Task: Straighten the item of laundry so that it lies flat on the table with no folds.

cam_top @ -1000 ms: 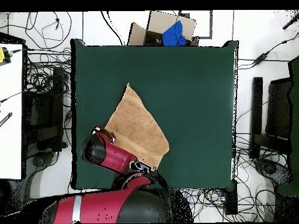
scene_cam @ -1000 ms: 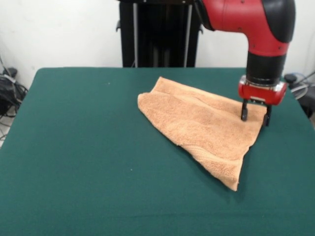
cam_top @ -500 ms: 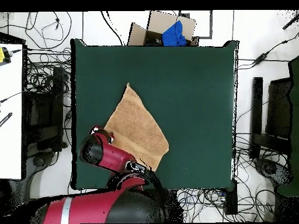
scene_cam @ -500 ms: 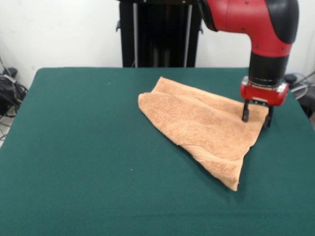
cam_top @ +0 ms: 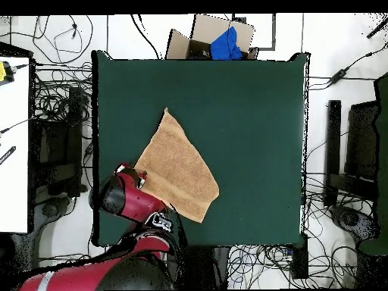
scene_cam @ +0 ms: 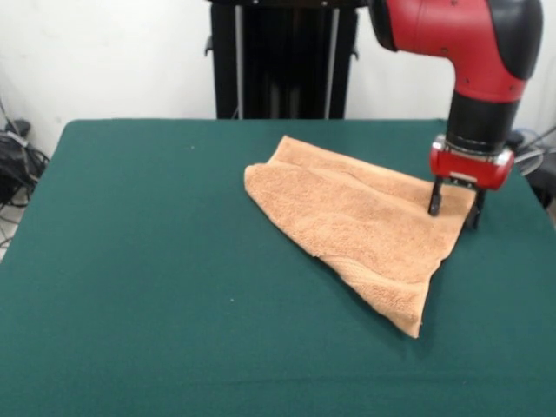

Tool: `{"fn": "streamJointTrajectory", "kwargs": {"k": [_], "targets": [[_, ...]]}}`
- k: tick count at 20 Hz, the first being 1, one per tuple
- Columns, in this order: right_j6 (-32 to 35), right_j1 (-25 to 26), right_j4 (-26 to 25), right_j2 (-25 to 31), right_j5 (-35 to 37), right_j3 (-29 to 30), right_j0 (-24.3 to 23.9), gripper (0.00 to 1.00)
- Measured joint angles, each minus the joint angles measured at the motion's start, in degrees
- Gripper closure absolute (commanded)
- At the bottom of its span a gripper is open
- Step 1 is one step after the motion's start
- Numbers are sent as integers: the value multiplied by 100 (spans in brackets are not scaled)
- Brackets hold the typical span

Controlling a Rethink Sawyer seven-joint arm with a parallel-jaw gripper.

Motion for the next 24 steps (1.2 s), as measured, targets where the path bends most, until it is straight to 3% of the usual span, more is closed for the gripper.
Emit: {"fn": "streamJointTrajectory", "kwargs": {"k": [4,5,24], "targets": [[0,41,85,-190,197,-134,184,0],[0,73,87,-322,330,-202,270,100],[1,139,42,-622,1017,-504,363,100]]}}
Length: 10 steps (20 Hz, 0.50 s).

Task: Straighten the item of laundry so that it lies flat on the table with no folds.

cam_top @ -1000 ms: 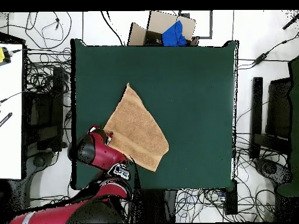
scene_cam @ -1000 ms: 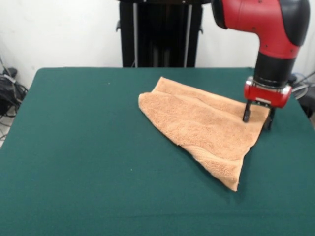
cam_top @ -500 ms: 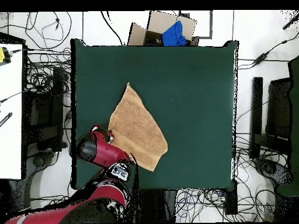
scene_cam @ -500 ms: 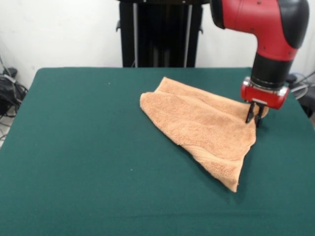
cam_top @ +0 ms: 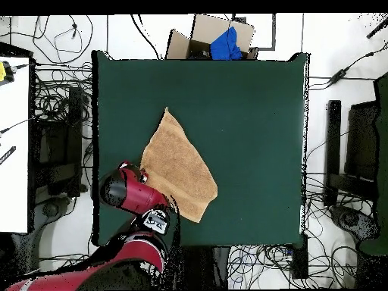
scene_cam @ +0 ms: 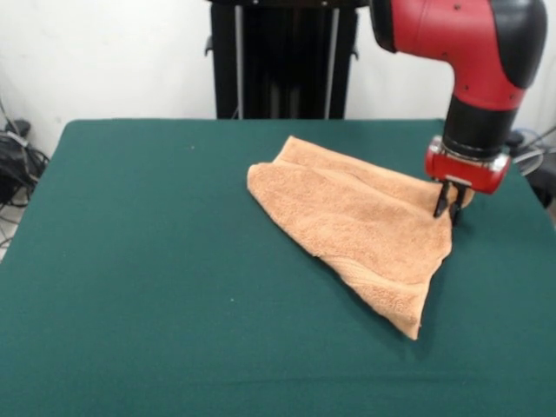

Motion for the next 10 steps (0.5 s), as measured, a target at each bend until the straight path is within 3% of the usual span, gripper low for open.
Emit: {"fn": "streamJointTrajectory", "kwargs": {"k": [10], "targets": [[0,-485,-338,17,29,264,-297,100]]}}
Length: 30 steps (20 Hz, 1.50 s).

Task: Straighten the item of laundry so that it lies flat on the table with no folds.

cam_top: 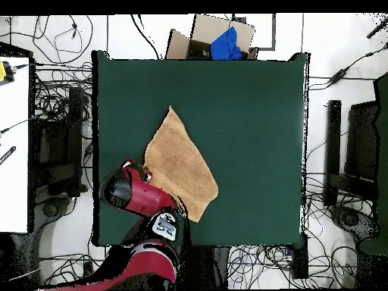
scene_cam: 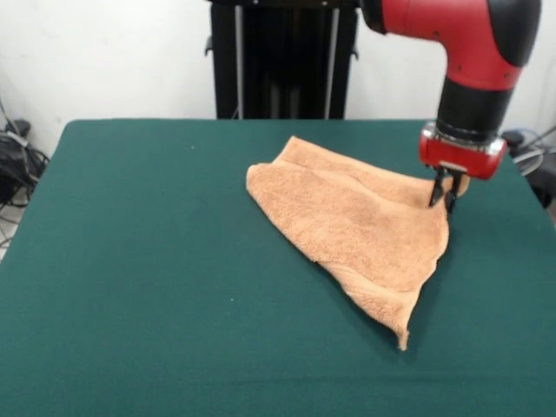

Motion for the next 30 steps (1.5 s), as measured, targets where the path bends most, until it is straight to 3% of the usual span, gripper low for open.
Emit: {"fn": "streamJointTrajectory", "kwargs": {"k": [7,12,30], "targets": [[0,-675,-871,-48,1,437,-580,100],[0,-1048,-1753,-64,1,699,-1257,100],[0,-1131,-3714,-82,0,601,-2715,100]]}}
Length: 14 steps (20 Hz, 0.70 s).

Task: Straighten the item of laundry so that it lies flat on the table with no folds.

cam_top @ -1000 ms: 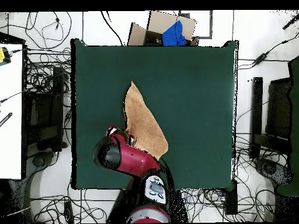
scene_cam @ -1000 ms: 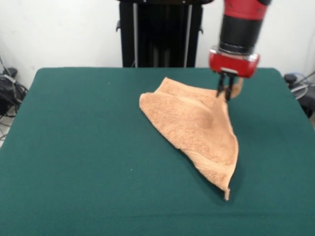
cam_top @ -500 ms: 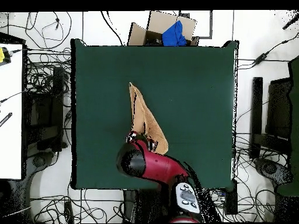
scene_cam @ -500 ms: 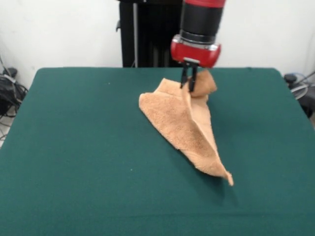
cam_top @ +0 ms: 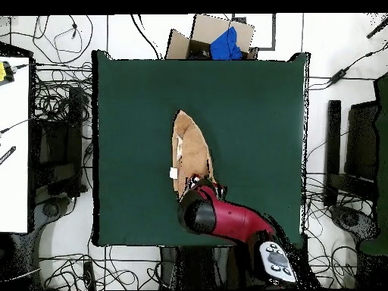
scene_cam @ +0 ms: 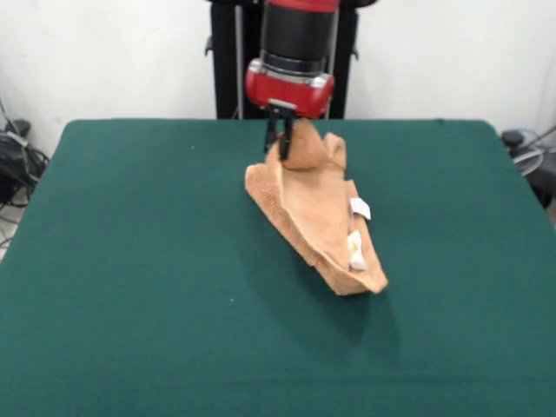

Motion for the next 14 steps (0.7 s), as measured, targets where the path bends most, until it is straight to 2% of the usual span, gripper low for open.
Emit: {"fn": "streamJointTrajectory", "kwargs": {"k": [14], "targets": [[0,-34,-1338,219,2,-315,-742,100]]}}
